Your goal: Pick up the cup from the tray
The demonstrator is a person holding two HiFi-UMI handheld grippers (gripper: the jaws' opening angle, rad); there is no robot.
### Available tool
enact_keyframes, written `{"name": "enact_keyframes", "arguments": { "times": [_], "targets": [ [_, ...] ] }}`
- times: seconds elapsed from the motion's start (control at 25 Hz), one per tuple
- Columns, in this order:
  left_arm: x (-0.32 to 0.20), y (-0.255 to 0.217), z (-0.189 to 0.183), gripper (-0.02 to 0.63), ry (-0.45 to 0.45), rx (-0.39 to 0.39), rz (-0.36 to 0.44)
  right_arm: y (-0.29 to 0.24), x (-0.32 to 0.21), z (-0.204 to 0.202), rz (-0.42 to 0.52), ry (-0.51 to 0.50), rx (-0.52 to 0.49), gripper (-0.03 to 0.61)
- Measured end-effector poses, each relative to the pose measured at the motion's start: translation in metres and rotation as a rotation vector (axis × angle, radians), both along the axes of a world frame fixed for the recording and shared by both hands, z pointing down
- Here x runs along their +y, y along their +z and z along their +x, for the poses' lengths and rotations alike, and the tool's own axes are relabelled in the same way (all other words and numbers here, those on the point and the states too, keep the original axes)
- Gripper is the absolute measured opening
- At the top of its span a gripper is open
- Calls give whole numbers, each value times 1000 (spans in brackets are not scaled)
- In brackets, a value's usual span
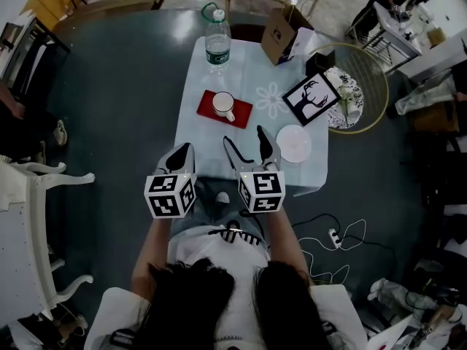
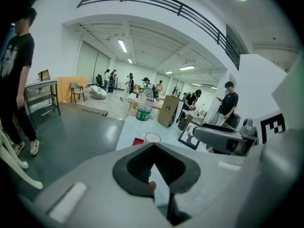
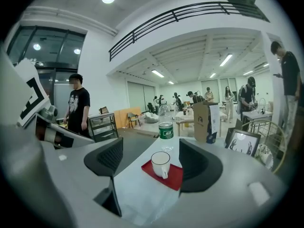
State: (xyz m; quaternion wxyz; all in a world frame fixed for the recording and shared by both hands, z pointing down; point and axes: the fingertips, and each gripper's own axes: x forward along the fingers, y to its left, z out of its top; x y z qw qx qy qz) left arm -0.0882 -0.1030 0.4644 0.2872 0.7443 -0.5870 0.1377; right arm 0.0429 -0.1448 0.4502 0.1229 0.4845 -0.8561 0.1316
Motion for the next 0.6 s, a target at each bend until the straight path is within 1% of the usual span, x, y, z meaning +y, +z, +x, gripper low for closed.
{"name": "enact_keyframes", "arguments": {
  "times": [0.12, 0.36, 0.6],
  "targets": [
    [-20, 2, -3, 0, 25, -5, 0, 11, -19, -8, -13, 6, 18, 387],
    [-55, 12, -8, 0, 68, -12, -24, 38, -52, -29, -49, -6, 46, 396],
    [-88, 30, -14, 0, 105, -10, -58, 73, -87, -48, -92, -11, 98, 432]
  ]
}}
